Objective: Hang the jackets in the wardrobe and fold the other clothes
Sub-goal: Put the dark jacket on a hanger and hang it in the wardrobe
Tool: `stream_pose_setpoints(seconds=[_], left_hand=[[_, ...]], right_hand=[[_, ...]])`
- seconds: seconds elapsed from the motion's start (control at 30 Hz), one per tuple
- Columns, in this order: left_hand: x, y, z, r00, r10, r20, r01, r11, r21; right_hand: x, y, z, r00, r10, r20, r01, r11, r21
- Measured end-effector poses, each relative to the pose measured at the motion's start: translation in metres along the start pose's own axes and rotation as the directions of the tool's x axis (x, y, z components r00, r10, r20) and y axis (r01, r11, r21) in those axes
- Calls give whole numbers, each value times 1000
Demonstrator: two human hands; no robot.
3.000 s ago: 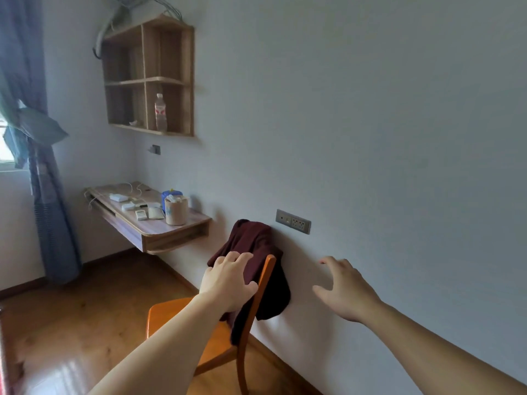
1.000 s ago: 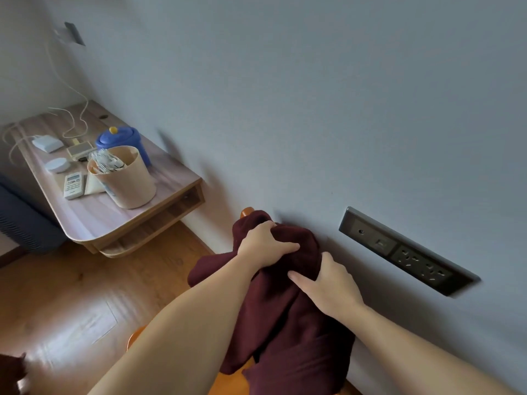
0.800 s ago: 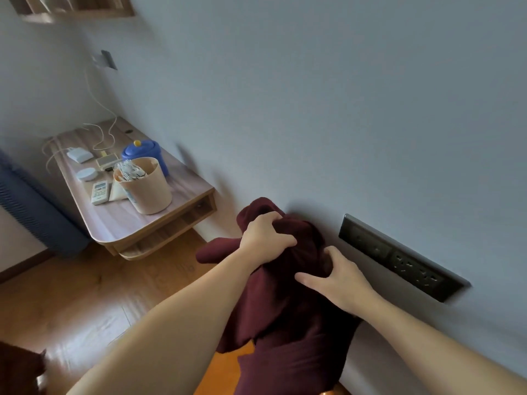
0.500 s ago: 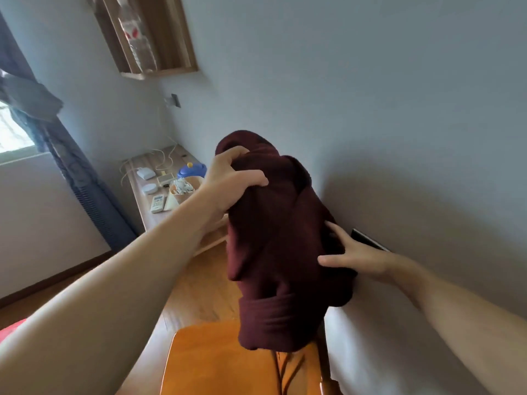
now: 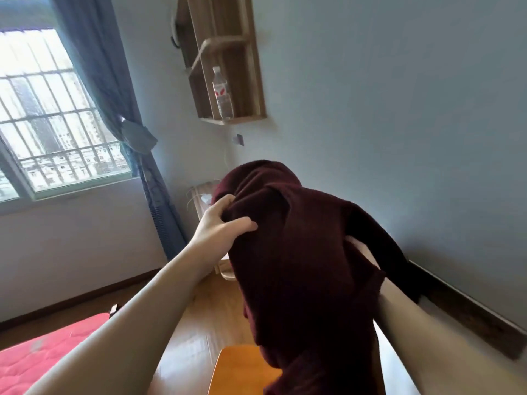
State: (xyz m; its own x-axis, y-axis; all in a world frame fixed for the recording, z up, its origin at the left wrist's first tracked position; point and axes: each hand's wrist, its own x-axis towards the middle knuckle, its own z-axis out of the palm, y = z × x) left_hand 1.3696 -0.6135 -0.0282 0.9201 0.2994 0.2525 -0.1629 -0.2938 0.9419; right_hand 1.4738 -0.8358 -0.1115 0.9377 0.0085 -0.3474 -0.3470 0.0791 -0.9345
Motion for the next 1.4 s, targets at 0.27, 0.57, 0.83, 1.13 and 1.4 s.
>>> stream_pose_setpoints(seconds=[0.27, 0.57, 0.83, 1.13, 1.4], left_hand=[[-31, -120, -75, 943, -325, -66, 330, 895, 300], [-78, -75, -105, 984, -11, 177, -18, 986, 164], [-76, -79, -146, 940, -260, -221, 146, 892, -429], [-62, -45, -161, 925, -333, -182, 119, 710, -694], [-53, -10, -164, 970, -184, -159, 53, 799, -599]], right_hand=[[-67, -8, 102, 703, -711, -15, 693, 689, -212], [-135, 3, 196, 679, -604, 417, 724, 645, -244], [-128, -2, 211, 751, -70, 657, 227, 961, -158], [-93, 41, 173, 667, -45, 744, 105, 994, -34], [-106, 77, 185, 702, -211, 680, 489, 837, -245]])
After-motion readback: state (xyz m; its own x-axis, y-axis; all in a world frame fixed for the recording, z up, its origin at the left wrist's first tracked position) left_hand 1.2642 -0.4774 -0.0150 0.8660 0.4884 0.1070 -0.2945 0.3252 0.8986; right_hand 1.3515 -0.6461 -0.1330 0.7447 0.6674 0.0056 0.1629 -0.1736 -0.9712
